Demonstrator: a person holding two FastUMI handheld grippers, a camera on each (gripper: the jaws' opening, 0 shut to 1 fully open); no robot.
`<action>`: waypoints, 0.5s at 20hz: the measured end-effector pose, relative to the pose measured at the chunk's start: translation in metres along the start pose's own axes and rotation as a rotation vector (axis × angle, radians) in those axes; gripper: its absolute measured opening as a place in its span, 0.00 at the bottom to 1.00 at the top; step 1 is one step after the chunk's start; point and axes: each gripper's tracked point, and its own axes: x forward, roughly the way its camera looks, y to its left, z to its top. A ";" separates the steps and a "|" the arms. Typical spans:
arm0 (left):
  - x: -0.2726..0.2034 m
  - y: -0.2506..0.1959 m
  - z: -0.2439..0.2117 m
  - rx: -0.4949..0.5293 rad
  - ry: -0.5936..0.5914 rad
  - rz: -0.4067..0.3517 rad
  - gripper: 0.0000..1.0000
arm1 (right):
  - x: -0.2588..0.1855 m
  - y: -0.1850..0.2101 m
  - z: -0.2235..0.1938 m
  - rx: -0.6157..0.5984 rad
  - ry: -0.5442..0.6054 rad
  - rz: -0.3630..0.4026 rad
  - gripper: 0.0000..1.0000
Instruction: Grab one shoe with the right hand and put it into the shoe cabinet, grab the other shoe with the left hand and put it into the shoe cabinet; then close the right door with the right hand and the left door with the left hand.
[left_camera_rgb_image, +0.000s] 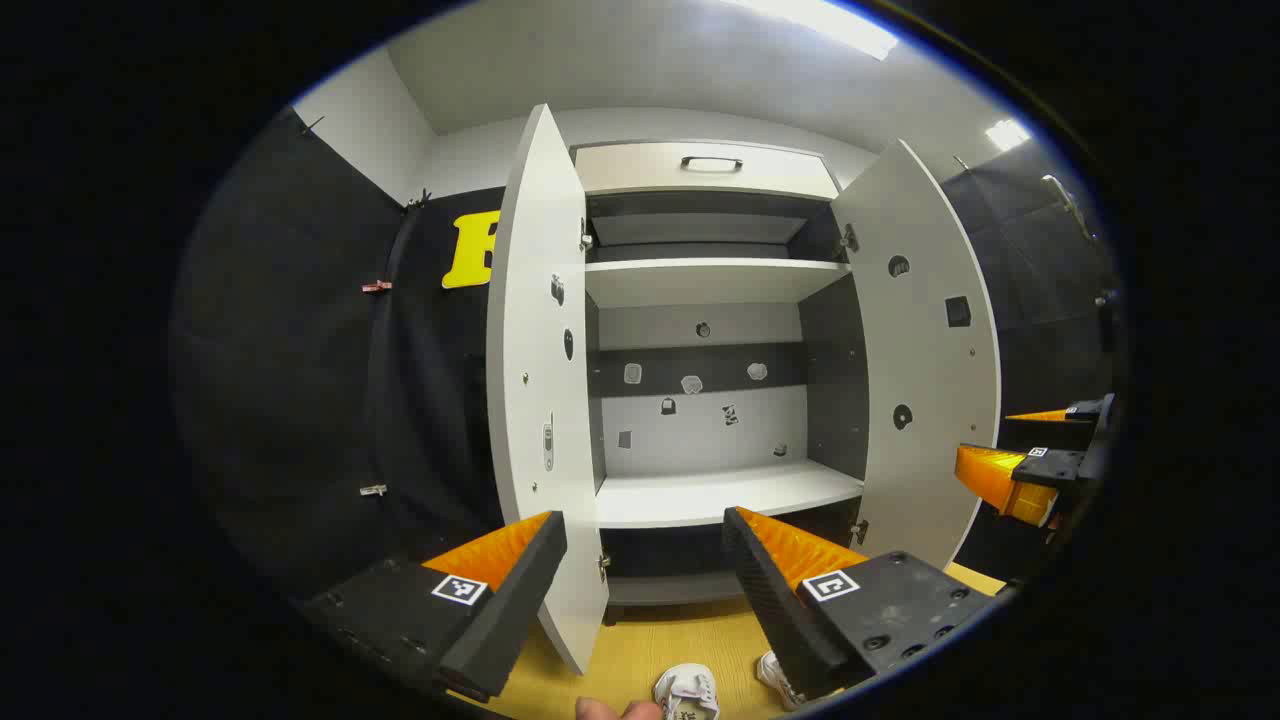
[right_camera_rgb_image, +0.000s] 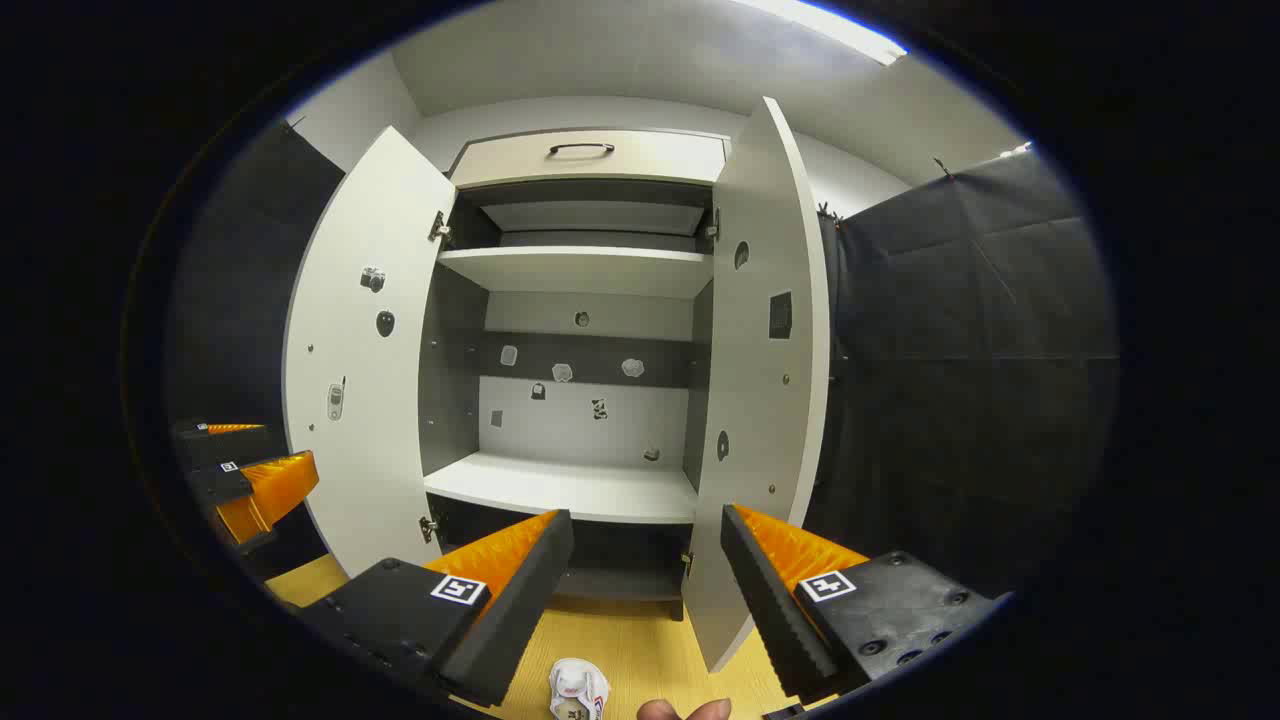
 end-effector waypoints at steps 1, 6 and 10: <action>0.001 -0.001 0.001 0.001 0.000 -0.002 0.98 | 0.000 0.000 0.000 -0.001 -0.001 0.000 0.98; 0.000 -0.004 0.001 0.004 -0.003 -0.006 0.98 | -0.001 0.000 0.001 -0.001 0.001 0.011 0.98; 0.001 -0.003 0.000 0.006 -0.001 -0.004 0.98 | 0.000 0.001 0.003 0.001 -0.004 0.019 0.98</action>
